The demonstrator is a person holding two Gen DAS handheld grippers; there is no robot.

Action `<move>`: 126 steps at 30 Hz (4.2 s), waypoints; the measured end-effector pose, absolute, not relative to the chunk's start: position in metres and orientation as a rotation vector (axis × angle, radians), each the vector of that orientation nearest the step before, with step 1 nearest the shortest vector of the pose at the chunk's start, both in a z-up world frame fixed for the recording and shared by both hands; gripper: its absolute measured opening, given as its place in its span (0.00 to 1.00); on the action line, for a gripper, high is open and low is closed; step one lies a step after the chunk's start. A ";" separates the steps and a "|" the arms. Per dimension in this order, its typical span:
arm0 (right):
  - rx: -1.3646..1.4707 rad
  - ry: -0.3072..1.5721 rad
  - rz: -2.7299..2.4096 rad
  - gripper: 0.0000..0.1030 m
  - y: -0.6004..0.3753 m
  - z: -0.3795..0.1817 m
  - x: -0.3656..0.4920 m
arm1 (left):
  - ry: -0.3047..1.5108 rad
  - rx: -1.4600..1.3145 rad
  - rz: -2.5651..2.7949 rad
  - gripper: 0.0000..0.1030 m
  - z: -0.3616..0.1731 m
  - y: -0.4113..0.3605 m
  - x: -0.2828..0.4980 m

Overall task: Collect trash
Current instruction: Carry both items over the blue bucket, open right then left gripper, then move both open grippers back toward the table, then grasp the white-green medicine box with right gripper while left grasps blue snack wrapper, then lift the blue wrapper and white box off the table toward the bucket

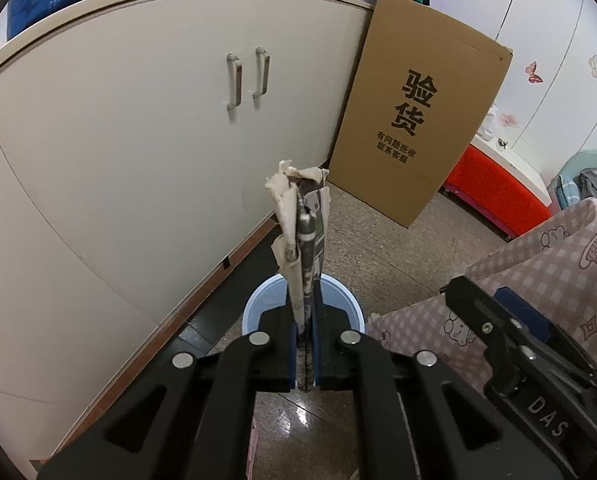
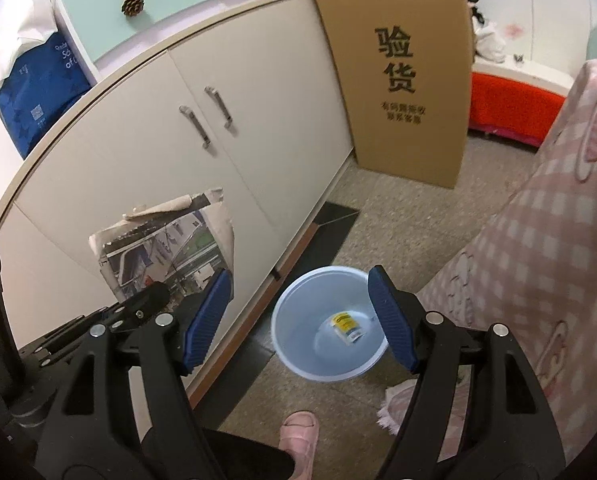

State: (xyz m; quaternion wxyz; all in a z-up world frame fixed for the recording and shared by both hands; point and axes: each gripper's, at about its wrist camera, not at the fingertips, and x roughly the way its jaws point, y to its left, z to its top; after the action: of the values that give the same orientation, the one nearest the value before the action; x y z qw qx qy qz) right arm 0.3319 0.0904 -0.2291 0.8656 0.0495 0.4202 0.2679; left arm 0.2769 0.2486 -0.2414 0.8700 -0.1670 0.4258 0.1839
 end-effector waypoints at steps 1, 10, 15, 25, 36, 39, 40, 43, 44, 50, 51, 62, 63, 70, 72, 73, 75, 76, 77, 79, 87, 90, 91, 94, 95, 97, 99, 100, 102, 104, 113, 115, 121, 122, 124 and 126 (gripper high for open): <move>0.102 0.867 0.552 0.68 0.088 -0.227 0.332 | 0.892 -0.350 0.382 0.06 -0.242 0.248 0.278; 0.151 0.796 0.509 0.68 0.070 -0.222 0.338 | 0.882 -0.373 0.350 0.09 -0.242 0.243 0.297; 0.191 0.799 0.497 0.68 0.064 -0.221 0.343 | 0.816 -0.416 0.346 0.57 -0.241 0.244 0.307; 0.196 0.807 0.514 0.68 0.060 -0.212 0.332 | 0.828 -0.435 0.333 0.61 -0.238 0.239 0.295; 0.235 0.727 0.524 0.69 0.031 -0.157 0.291 | 0.730 -0.421 0.287 0.67 -0.180 0.213 0.250; 0.244 0.697 0.504 0.70 0.013 -0.140 0.275 | 0.702 -0.408 0.250 0.68 -0.162 0.196 0.238; 0.246 0.687 0.496 0.70 0.006 -0.137 0.269 | 0.690 -0.405 0.230 0.69 -0.155 0.188 0.234; 0.256 0.658 0.463 0.72 -0.019 -0.125 0.253 | 0.670 -0.389 0.185 0.70 -0.143 0.166 0.222; 0.263 0.651 0.451 0.73 -0.028 -0.122 0.249 | 0.665 -0.378 0.166 0.71 -0.139 0.156 0.219; 0.316 0.608 0.337 0.77 -0.099 -0.109 0.220 | 0.664 -0.304 0.064 0.73 -0.123 0.093 0.211; 0.319 0.599 0.321 0.78 -0.109 -0.108 0.216 | 0.669 -0.296 0.051 0.73 -0.121 0.083 0.212; 0.435 0.599 0.052 0.79 -0.271 -0.123 0.183 | 0.734 -0.147 -0.116 0.74 -0.118 -0.032 0.218; 0.451 0.611 0.047 0.79 -0.281 -0.127 0.185 | 0.740 -0.138 -0.127 0.74 -0.120 -0.038 0.219; 0.533 0.702 0.159 0.79 -0.311 -0.145 0.207 | 0.780 -0.088 -0.157 0.74 -0.127 -0.075 0.234; 0.534 0.720 0.171 0.79 -0.314 -0.146 0.219 | 0.788 -0.086 -0.160 0.74 -0.128 -0.079 0.238; 0.530 0.721 0.166 0.79 -0.315 -0.145 0.222 | 0.791 -0.085 -0.159 0.74 -0.129 -0.081 0.240; 0.519 0.721 0.188 0.79 -0.316 -0.144 0.231 | 0.792 -0.082 -0.156 0.74 -0.129 -0.084 0.242; 0.514 0.724 0.206 0.78 -0.316 -0.144 0.234 | 0.794 -0.078 -0.156 0.75 -0.130 -0.085 0.244; 0.514 0.725 0.222 0.77 -0.316 -0.144 0.236 | 0.799 -0.072 -0.158 0.75 -0.131 -0.088 0.246; 0.526 0.736 0.276 0.65 -0.315 -0.147 0.241 | 0.802 -0.065 -0.162 0.75 -0.132 -0.091 0.248; 0.533 0.682 0.369 0.04 -0.317 -0.139 0.233 | 0.825 -0.023 -0.208 0.75 -0.139 -0.115 0.257; 0.483 0.625 0.277 0.04 -0.323 -0.129 0.221 | 0.839 -0.021 -0.228 0.75 -0.141 -0.127 0.264; 0.472 0.612 0.258 0.04 -0.324 -0.127 0.218 | 0.844 -0.027 -0.232 0.76 -0.142 -0.130 0.266; 0.439 0.591 0.207 0.04 -0.327 -0.122 0.214 | 0.871 -0.083 -0.226 0.76 -0.145 -0.137 0.280; 0.439 0.592 0.203 0.04 -0.329 -0.122 0.216 | 0.878 -0.102 -0.222 0.76 -0.146 -0.140 0.285; 0.434 0.589 0.185 0.04 -0.329 -0.122 0.218 | 0.896 -0.122 -0.212 0.76 -0.149 -0.146 0.293; 0.425 0.587 0.177 0.04 -0.329 -0.121 0.220 | 0.900 -0.125 -0.189 0.76 -0.151 -0.154 0.303; 0.424 0.587 0.175 0.04 -0.329 -0.122 0.221 | 0.905 -0.116 -0.176 0.76 -0.153 -0.157 0.306; 0.427 0.591 0.177 0.04 -0.330 -0.124 0.223 | 0.908 -0.074 -0.116 0.76 -0.157 -0.164 0.313; 0.428 0.593 0.179 0.04 -0.329 -0.123 0.225 | 0.912 -0.050 -0.091 0.76 -0.159 -0.167 0.317; 0.418 0.608 0.196 0.04 -0.315 -0.124 0.224 | 0.897 -0.092 -0.099 0.03 -0.156 -0.133 0.309; 0.412 0.609 0.204 0.04 -0.308 -0.122 0.221 | 0.901 -0.136 -0.147 0.03 -0.156 -0.122 0.306; 0.401 0.613 0.231 0.04 -0.288 -0.116 0.212 | 0.858 -0.197 -0.208 0.01 -0.148 -0.102 0.279; 0.399 0.614 0.233 0.04 -0.284 -0.114 0.209 | 0.849 -0.202 -0.214 0.01 -0.147 -0.100 0.276; 0.395 0.613 0.237 0.04 -0.277 -0.111 0.204 | 0.829 -0.212 -0.225 0.01 -0.141 -0.097 0.267; 0.397 0.611 0.244 0.04 -0.272 -0.109 0.200 | 0.814 -0.226 -0.236 0.01 -0.136 -0.091 0.258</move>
State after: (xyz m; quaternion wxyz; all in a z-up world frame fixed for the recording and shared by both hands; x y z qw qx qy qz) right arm 0.2001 -0.2720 -0.1090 0.9271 0.1937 0.2979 0.1191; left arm 0.2578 -0.0911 -0.1356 0.9053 -0.1094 0.3943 -0.1140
